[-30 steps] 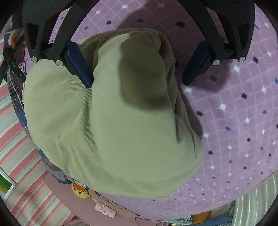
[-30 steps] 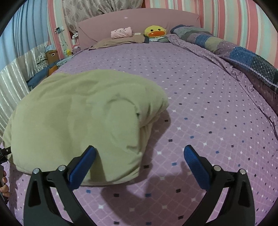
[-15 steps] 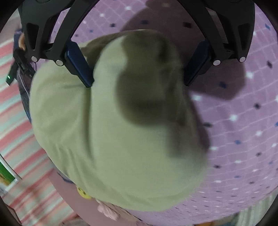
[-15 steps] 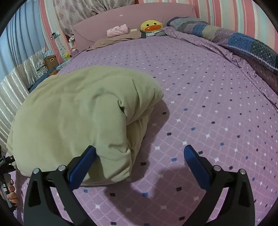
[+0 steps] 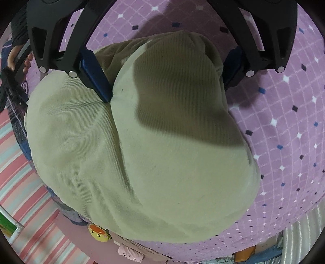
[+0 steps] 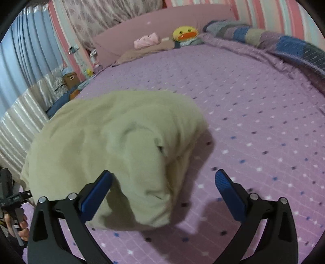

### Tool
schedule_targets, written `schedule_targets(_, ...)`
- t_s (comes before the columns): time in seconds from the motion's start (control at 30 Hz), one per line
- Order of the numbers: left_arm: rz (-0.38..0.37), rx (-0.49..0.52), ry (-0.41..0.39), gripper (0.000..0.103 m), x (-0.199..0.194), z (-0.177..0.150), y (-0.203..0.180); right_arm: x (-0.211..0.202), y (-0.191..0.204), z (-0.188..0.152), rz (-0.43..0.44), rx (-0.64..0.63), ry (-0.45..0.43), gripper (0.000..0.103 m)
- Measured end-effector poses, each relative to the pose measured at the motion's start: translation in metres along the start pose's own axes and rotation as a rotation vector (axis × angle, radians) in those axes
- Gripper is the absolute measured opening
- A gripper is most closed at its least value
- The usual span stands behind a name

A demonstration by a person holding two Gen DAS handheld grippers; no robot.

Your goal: Fold large clothes

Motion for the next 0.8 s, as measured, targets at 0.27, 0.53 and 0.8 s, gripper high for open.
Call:
schedule_targets(0.27, 0.020, 0.032, 0.006, 0.098, 0.002, 0.012, -0.008, 0.039, -0.005, -0.025, 0.144, 0.125, 0.062, 0.101)
schedule_targets(0.53, 0.045, 0.065, 0.002, 0.098, 0.003, 0.020, -0.012, 0.061, 0.021, -0.026, 0.181, 0.098, 0.112, 0.102)
schedule_targets(0.8, 0.067, 0.086, -0.012, 0.081, -0.008, 0.018, -0.009, 0.069, 0.038, -0.024, 0.216, 0.089, 0.168, 0.081)
Point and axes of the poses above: each gripper's, at about its wrist camera, not at the fingertips, and x roughly the way its jaws point, y to its left, z to its top, the point moved 10 cm from there along x, roughly the way its jaws point, and after that the axes turned 7 degrees about z, right-handed, at the moved point
